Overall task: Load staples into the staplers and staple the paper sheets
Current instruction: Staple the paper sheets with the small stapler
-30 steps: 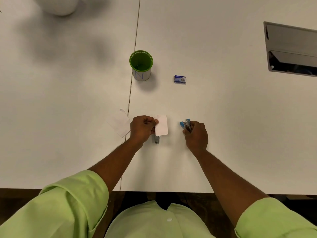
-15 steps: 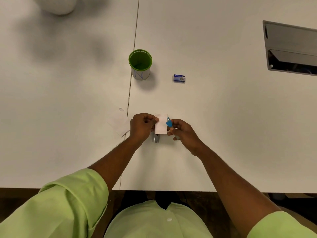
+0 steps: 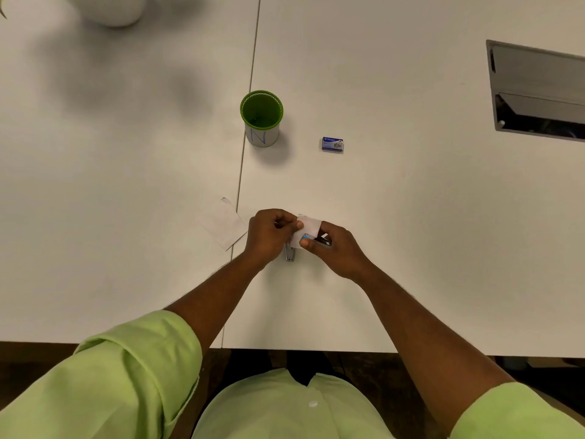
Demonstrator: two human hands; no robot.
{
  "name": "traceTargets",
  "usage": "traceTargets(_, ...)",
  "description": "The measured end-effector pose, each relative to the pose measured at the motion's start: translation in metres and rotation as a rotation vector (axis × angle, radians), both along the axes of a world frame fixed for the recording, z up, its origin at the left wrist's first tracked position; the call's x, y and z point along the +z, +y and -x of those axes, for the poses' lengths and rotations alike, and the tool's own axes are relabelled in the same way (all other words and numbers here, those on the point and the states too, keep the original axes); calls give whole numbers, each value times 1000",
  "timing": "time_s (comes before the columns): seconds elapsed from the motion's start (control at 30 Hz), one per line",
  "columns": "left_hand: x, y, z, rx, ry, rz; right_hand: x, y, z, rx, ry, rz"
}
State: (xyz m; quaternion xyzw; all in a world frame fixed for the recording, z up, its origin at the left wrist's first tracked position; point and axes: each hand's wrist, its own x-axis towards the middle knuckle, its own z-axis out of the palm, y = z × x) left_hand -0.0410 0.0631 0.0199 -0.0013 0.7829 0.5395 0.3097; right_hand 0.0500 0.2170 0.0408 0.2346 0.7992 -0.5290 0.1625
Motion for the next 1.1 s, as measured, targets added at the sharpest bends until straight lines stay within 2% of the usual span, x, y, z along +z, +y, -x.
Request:
traceTargets(0.33,2,1,0,-39,8,14,-2,-1,4,-38,6,-85)
traceTargets(0.83,-1,3,1,4,-93,-65,-10,-6,7,-161,20,-227)
traceTargets(1.1,2,6,1,-2,-78,-62,-7,-5,8,-175,17,-229)
